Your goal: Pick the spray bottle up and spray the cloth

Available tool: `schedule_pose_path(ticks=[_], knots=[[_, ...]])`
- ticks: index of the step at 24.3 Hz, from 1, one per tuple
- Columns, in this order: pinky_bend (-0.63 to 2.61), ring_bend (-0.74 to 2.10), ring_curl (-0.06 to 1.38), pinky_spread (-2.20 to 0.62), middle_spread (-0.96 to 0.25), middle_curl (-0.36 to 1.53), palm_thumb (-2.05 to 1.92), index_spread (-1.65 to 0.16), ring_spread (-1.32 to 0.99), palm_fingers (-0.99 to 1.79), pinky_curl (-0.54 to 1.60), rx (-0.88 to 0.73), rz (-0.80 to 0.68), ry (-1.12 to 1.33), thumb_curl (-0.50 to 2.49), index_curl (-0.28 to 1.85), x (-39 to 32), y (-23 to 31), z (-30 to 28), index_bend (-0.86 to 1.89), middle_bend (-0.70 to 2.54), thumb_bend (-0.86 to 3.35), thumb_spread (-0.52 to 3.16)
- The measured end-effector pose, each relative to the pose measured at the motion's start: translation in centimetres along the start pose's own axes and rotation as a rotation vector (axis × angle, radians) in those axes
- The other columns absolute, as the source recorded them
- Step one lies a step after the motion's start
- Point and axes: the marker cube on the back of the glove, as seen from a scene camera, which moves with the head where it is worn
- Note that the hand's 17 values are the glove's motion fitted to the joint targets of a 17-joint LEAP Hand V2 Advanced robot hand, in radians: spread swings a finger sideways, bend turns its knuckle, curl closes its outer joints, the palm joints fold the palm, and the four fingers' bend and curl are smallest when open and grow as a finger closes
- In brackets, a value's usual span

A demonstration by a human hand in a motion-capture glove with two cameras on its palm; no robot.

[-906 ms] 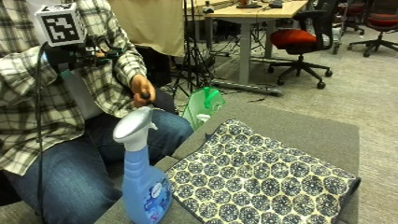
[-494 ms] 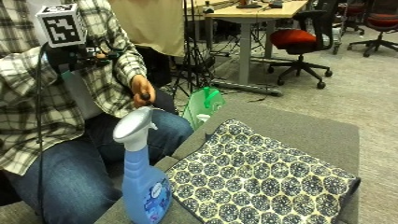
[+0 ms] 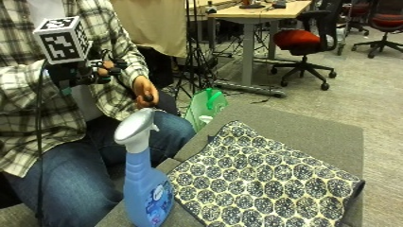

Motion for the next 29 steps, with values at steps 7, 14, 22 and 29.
schedule_pose_path(ticks=[7,14,22,29], knots=[[0.39,0.26,0.17,0.19,-0.05,0.19,0.54,-0.37,0.14,0.18,0.16,0.057,0.138,-0.035,0.33,0.27,4.9,-0.6,0.5,0.18,0.17,0.15,1.05],[0.42,0.35,0.21,0.20,-0.03,0.21,0.55,-0.34,0.15,0.21,0.18,0.209,0.391,-0.242,0.36,0.26,12.4,-1.4,-0.1,0.13,0.17,0.09,1.06],[0.47,0.44,0.25,0.20,0.02,0.23,0.62,-0.27,0.15,0.26,0.21,0.262,0.598,-0.400,0.40,0.25,20.4,-2.3,-1.4,0.12,0.18,0.06,1.04],[0.48,0.47,0.28,0.19,0.04,0.26,0.71,-0.24,0.15,0.30,0.22,0.436,0.635,-0.461,0.43,0.26,27.5,-3.2,-1.3,0.14,0.20,0.06,1.03]])
